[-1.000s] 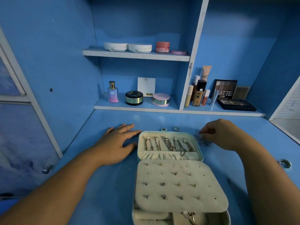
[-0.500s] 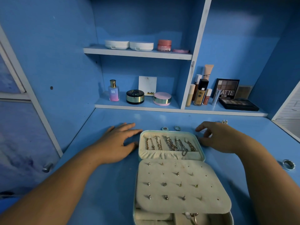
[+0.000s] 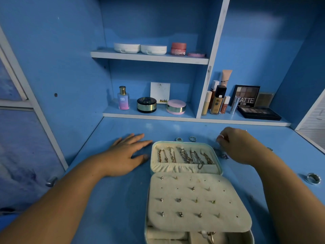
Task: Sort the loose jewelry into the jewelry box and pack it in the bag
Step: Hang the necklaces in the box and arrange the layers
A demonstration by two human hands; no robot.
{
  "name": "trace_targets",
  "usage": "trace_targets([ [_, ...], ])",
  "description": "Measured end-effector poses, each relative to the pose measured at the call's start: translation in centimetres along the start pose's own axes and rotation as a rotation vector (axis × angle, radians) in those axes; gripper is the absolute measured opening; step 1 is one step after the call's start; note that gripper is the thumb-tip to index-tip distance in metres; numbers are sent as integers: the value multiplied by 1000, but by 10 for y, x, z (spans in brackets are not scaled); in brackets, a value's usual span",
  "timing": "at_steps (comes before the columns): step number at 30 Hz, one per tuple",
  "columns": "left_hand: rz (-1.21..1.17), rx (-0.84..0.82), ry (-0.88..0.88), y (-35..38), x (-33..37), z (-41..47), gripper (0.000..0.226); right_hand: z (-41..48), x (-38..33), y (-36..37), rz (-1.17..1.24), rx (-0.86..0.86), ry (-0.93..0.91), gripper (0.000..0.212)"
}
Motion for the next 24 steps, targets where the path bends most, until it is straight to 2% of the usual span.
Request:
trace_targets([
  [3, -38, 40, 11, -3, 0, 0, 53, 1, -5, -13, 360, 282, -15, 13],
  [5, -117, 109, 13, -7, -2, -1, 49, -3, -17, -20, 620, 409, -50, 10],
  [7, -220, 210, 25, -13, 0, -3, 42, -7, -39, -21, 884, 407, -148, 8],
  [9, -345, 290, 59, -18, 9, -7, 35, -12, -62, -16, 1088, 316, -264, 2],
  [11, -482, 295, 119, -19, 22, -10, 28, -18, -84, -8, 1222, 211, -335, 10],
  [16, -646, 152, 292, -9, 54, -18, 36, -29, -113, 4, 1389, 79, -405, 15],
  [19, -617, 91, 338, -2, 63, -21, 40, -30, -115, 5, 1402, 58, -410, 15],
  [21, -608, 85, 369, 0, 66, -21, 35, -29, -114, 5, 1389, 76, -413, 15],
  [24, -659, 100, 383, 0, 69, -22, 13, -26, -109, 4, 1341, 155, -431, 16],
])
Point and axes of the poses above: each hand's wrist, its own z-axis towards the middle knuckle, its own y-axis out of the palm, x = y × z, the point moved 5 cm from there along z, towards the middle knuckle, and after that the axes turned 10 degrees about -y, right-handed, at the moved point
